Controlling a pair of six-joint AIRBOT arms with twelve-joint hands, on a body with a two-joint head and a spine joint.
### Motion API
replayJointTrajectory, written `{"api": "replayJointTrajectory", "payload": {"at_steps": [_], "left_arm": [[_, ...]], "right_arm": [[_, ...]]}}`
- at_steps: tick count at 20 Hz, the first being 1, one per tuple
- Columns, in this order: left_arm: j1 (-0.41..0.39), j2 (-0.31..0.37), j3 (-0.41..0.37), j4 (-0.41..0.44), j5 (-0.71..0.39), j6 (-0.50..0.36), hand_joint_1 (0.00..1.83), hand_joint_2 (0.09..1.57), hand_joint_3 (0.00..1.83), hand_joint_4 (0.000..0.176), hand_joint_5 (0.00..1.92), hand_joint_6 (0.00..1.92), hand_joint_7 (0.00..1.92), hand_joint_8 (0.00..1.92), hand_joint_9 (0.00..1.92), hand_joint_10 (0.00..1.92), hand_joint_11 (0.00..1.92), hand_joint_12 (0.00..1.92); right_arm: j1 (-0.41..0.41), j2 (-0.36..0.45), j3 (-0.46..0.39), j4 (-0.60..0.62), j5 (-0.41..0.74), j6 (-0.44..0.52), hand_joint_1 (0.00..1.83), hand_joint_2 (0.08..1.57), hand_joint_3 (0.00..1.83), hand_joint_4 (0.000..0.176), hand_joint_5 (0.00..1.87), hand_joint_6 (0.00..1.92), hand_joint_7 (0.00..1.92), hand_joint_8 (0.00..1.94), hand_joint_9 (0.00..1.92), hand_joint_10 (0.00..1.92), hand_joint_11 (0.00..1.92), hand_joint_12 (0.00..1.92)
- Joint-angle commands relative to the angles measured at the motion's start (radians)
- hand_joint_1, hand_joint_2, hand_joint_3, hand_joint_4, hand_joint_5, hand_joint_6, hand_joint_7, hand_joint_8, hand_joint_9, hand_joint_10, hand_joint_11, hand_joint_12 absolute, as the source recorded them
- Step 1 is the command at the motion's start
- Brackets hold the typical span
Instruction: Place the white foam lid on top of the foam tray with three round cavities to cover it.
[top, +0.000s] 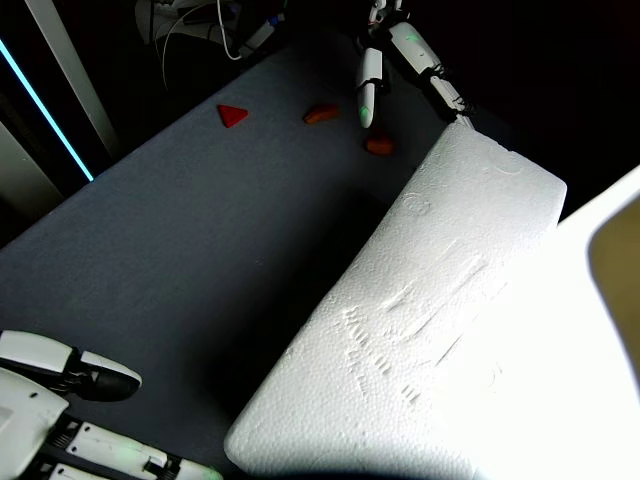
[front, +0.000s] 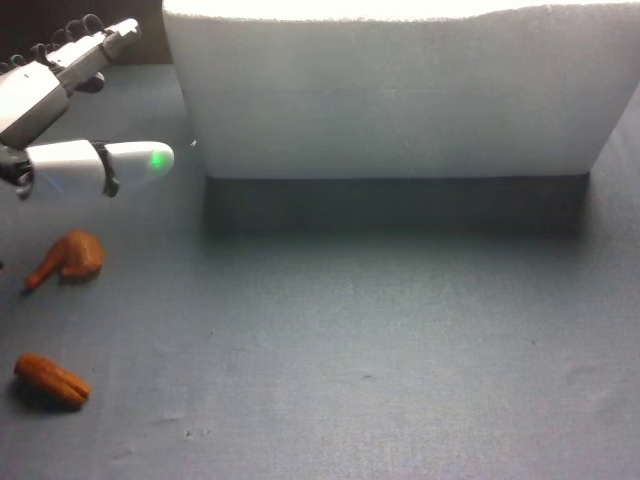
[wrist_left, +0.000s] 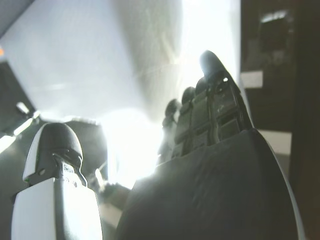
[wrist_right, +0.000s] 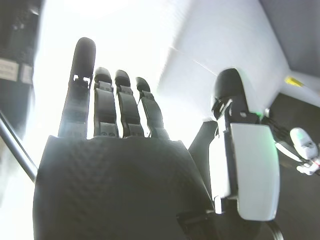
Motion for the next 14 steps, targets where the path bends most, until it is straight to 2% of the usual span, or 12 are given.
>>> {"api": "replayJointTrajectory", "payload": {"at_steps": [1, 2, 3, 4, 5, 8, 9, 10, 11, 12, 13, 14], "left_arm": [[0.011, 0.028, -0.015, -0.009, -0.188, -0.009, 0.48, 1.12, 0.0, 0.019, 0.0, 0.0, 0.0, 0.0, 0.0, 0.0, 0.0, 0.48], [0.034, 0.052, -0.044, -0.003, -0.229, -0.01, 0.48, 1.12, 0.0, 0.024, 0.0, 0.0, 0.0, 0.0, 0.0, 0.0, 0.0, 0.43], [0.051, 0.069, -0.067, 0.008, -0.259, -0.011, 0.48, 1.13, 0.0, 0.027, 0.0, 0.0, 0.0, 0.0, 0.0, 0.0, 0.0, 0.46], [0.066, 0.083, -0.086, 0.018, -0.287, -0.014, 0.46, 1.15, 0.0, 0.028, 0.0, 0.0, 0.0, 0.0, 0.0, 0.0, 0.0, 0.56], [0.078, 0.093, -0.1, 0.028, -0.305, -0.018, 0.46, 1.16, 0.0, 0.025, 0.0, 0.0, 0.0, 0.0, 0.0, 0.0, 0.0, 0.57], [0.107, 0.118, -0.146, 0.07, -0.364, -0.036, 0.45, 1.16, 0.01, 0.024, 0.0, 0.0, 0.0, 0.0, 0.0, 0.0, 0.0, 0.58], [0.111, 0.123, -0.165, 0.099, -0.374, -0.045, 0.45, 1.17, 0.0, 0.024, 0.0, 0.0, 0.0, 0.0, 0.0, 0.0, 0.0, 0.53], [0.113, 0.123, -0.178, 0.12, -0.375, -0.047, 0.38, 1.2, 0.01, 0.001, 0.0, 0.0, 0.0, 0.0, 0.0, 0.0, 0.0, 0.38], [0.118, 0.122, -0.191, 0.142, -0.378, -0.054, 0.36, 1.2, 0.0, 0.008, 0.0, 0.0, 0.0, 0.0, 0.0, 0.0, 0.0, 0.25], [0.12, 0.117, -0.198, 0.167, -0.38, -0.077, 0.33, 1.21, 0.0, 0.028, 0.0, 0.0, 0.0, 0.0, 0.0, 0.0, 0.0, 0.02], [0.119, 0.113, -0.201, 0.179, -0.383, -0.085, 0.28, 1.22, 0.0, 0.036, 0.0, 0.0, 0.0, 0.0, 0.0, 0.0, 0.0, 0.0], [0.115, 0.107, -0.204, 0.189, -0.387, -0.086, 0.31, 1.24, 0.01, 0.035, 0.0, 0.0, 0.0, 0.0, 0.0, 0.0, 0.0, 0.0]], "right_arm": [[-0.008, 0.037, -0.013, -0.031, 0.183, 0.023, 0.5, 1.23, 0.0, 0.0, 0.0, 0.0, 0.0, 0.0, 0.0, 0.0, 0.0, 0.73], [-0.032, 0.059, -0.043, -0.063, 0.213, 0.052, 0.51, 1.23, 0.0, 0.0, 0.0, 0.0, 0.0, 0.0, 0.01, 0.0, 0.0, 1.01], [-0.052, 0.074, -0.062, -0.096, 0.237, 0.09, 0.48, 1.25, 0.0, 0.0, 0.0, 0.0, 0.0, 0.0, 0.04, 0.02, 0.0, 1.16], [-0.074, 0.085, -0.078, -0.123, 0.26, 0.125, 0.45, 1.27, 0.01, 0.0, 0.0, 0.0, 0.0, 0.0, 0.02, 0.02, 0.0, 1.18], [-0.092, 0.094, -0.091, -0.144, 0.281, 0.15, 0.39, 1.24, 0.0, 0.0, 0.0, 0.0, 0.0, 0.0, 0.06, 0.03, 0.0, 1.2], [-0.176, 0.117, -0.131, -0.224, 0.373, 0.266, 0.37, 1.23, 0.0, 0.0, 0.0, 0.0, 0.0, 0.0, 0.07, 0.04, 0.0, 1.2], [-0.215, 0.116, -0.138, -0.265, 0.41, 0.333, 0.33, 1.24, 0.0, 0.0, 0.0, 0.0, 0.08, 0.02, 0.13, 0.07, 0.0, 1.34], [-0.239, 0.115, -0.144, -0.284, 0.434, 0.364, 0.3, 1.29, 0.01, 0.0, 0.0, 0.0, 0.03, 0.02, 0.09, 0.05, 0.0, 1.09], [-0.259, 0.115, -0.152, -0.306, 0.456, 0.393, 0.31, 1.32, 0.01, 0.0, 0.0, 0.0, 0.01, 0.0, 0.06, 0.03, 0.0, 0.88], [-0.274, 0.115, -0.157, -0.334, 0.47, 0.428, 0.3, 1.34, 0.0, 0.0, 0.0, 0.0, 0.0, 0.0, 0.01, 0.0, 0.0, 0.5], [-0.28, 0.111, -0.16, -0.356, 0.472, 0.446, 0.33, 1.36, 0.0, 0.0, 0.0, 0.0, 0.0, 0.0, 0.0, 0.0, 0.0, 0.28], [-0.281, 0.107, -0.163, -0.381, 0.471, 0.465, 0.38, 1.36, 0.0, 0.0, 0.0, 0.0, 0.0, 0.0, 0.0, 0.0, 0.0, 0.26]]}}
